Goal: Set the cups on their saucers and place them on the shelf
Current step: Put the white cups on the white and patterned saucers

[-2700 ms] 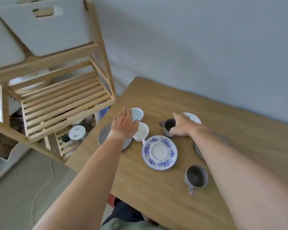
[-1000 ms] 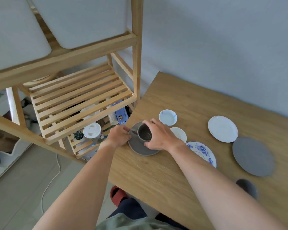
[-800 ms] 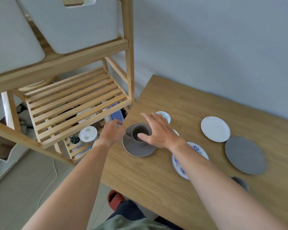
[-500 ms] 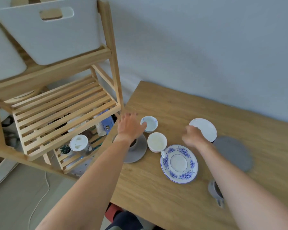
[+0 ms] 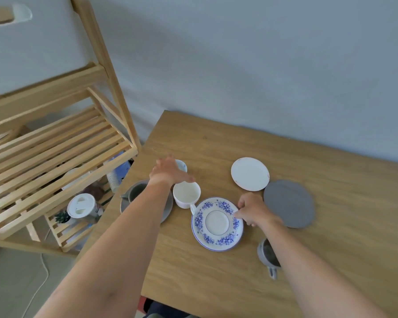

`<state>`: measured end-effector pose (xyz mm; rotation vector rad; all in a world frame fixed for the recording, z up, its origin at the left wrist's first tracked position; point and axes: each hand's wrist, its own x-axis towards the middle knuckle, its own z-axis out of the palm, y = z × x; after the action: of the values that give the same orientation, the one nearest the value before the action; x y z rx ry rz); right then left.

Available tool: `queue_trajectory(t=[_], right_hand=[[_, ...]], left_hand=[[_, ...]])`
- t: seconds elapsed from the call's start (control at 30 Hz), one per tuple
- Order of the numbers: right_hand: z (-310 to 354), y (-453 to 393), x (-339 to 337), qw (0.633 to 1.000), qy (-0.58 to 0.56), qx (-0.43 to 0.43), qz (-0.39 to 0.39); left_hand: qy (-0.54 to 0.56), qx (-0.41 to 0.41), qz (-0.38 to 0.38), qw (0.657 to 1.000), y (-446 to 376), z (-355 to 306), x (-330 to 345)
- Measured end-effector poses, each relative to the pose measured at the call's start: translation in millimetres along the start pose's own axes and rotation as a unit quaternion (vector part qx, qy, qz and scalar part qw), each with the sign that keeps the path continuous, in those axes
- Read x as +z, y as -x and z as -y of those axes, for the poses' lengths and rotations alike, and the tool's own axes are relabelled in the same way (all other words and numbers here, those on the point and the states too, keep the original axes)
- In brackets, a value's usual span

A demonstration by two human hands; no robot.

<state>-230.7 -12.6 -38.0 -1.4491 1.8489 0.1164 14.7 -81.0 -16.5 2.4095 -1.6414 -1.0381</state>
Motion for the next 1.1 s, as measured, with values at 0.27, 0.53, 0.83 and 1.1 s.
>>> queue_trajectory(t=[0.27, 0.53, 0.83, 1.1], right_hand=[[-1.4, -11.7, -6.7, 0.999, -0.013, -0.026, -0.017], [-10.7, -15.6, -6.4, 0.999, -0.034, -0.021, -0.037], [-17.5, -29.0, -3.6, 0.996, -0.042, -0.037, -0.074], [-16.2, -33.4, -9.2, 0.995, -0.028, -0.062, -0.071]], left_hand=[[0.032, -0.016, 0.014, 0.999, 1.2, 2.7, 2.6], [-0.018, -0.018, -0.036, 0.999, 3.8, -7.2, 14.5], [-0.079, 0.083, -0.092, 0.989, 10.2, -33.1, 32.3], [-0.112, 0.256, -0.059, 0.958, 56.9, -48.3, 68.1]])
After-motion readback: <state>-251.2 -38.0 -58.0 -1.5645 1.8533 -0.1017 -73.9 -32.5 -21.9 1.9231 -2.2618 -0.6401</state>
